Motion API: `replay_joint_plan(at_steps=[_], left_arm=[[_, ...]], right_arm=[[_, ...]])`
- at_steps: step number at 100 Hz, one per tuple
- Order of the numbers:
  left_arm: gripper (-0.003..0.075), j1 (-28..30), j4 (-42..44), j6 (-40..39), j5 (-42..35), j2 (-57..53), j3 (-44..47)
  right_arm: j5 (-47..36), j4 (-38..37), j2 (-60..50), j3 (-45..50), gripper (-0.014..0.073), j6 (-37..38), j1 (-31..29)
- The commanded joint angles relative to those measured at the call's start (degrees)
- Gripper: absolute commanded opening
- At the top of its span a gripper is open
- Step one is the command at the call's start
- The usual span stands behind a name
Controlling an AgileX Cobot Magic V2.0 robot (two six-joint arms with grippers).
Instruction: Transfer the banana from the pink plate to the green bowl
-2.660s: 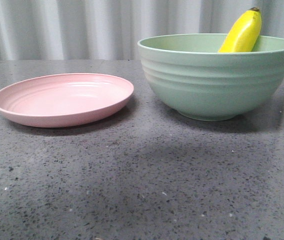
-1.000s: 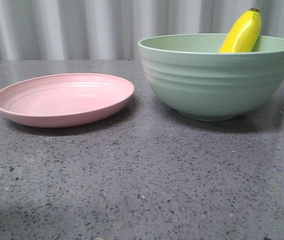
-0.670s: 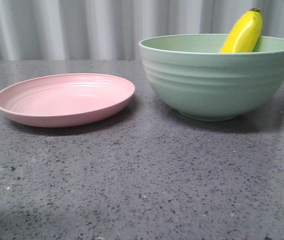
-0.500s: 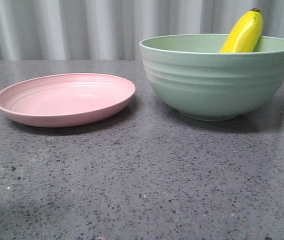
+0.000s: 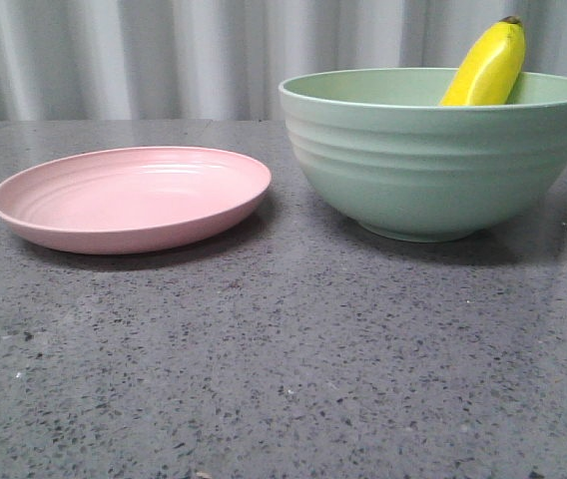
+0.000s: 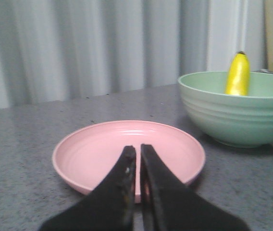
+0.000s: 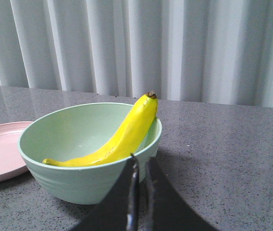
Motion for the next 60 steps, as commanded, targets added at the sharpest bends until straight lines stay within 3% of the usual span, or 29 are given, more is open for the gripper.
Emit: replay_joint_plan(at_steps=[1, 32, 60], left_arm=[[-0.0020, 3.70, -0.52, -0.05, -4.30, 0.17, 0.52], [-0.0020, 15.82, -0.32, -0.05, -3.85, -4.58, 0.52], [-0.0020, 22.88, -0.32, -0.05, 6.38, -14.20, 0.52]], right_arm=[[-4.03, -0.19, 0.51, -1.43, -0.0050, -0.65, 0.08], [-4.03, -0.19, 0.51, -1.43, -0.0050, -0.65, 0.08], [-4.03, -0.19, 0.51, -1.43, -0.0050, -0.65, 0.08]])
